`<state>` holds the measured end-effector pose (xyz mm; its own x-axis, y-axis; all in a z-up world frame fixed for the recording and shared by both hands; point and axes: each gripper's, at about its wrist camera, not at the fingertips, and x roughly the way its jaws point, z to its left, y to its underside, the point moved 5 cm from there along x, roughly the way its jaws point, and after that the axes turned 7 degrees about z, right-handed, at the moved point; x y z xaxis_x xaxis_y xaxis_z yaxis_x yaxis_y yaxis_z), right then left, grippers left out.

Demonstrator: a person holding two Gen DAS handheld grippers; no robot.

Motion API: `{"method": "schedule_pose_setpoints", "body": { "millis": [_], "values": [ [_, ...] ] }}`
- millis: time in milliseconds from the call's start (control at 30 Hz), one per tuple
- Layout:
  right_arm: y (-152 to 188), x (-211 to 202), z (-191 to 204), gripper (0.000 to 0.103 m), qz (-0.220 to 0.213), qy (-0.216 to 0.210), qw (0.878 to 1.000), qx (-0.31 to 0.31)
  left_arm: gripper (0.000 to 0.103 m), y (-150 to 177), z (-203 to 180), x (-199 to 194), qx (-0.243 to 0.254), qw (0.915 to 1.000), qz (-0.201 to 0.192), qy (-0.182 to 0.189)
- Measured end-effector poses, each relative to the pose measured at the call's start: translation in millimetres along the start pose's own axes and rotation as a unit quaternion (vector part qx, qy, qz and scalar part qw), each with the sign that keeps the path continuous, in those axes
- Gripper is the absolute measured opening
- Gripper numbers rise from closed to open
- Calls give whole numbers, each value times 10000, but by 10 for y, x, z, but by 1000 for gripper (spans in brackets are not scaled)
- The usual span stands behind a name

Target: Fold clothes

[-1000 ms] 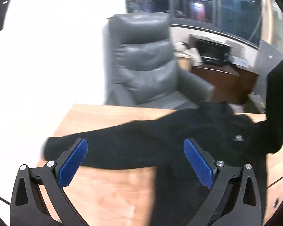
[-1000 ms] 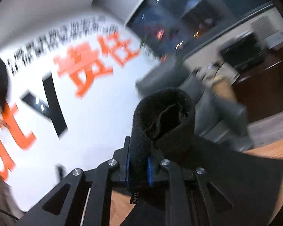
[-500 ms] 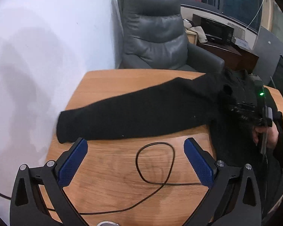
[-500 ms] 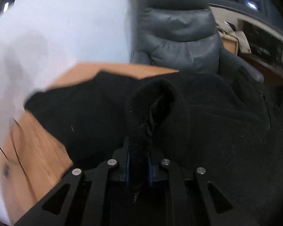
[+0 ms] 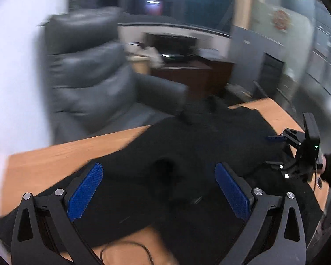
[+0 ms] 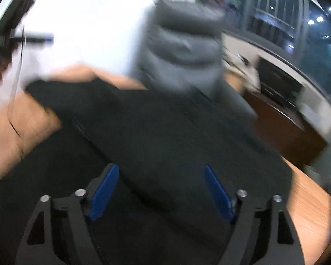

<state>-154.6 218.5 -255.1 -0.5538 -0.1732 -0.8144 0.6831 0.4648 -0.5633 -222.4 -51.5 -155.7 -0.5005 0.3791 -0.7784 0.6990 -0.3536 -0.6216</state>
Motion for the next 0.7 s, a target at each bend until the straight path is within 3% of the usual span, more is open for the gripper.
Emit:
{"method": "schedule_pose_setpoints", "body": {
  "millis": [67,133,200,300,367,567,667,700],
  "values": [
    [406,7,-387,58,456,406,9980,-157,103,-109,-266,401,234,9992,117,313],
    [668,60,-732,56,676,661,9953,-232,103,-138,-474,729,386,9973,243,576],
    [754,92,-930,35,685,765,9944,-254,103,-58,-514,1112,377,9957,607,592],
    [826,132,-980,35,556,596,9961,-335,103,192,-407,1640,162,9892,1424,319],
    [969,116,-982,31,583,551,9963,-315,103,305,-390,1639,281,9900,1363,236],
    [1360,-175,-1323,31,454,153,9960,753,103,427,-421,1522,270,9899,1352,338],
    [1327,-313,-1304,32,586,150,9956,709,103,373,-428,1412,199,9895,1385,357],
    [1253,-356,-1316,32,488,71,9958,772,103,338,-446,1318,159,9911,1205,547]
  ]
}}
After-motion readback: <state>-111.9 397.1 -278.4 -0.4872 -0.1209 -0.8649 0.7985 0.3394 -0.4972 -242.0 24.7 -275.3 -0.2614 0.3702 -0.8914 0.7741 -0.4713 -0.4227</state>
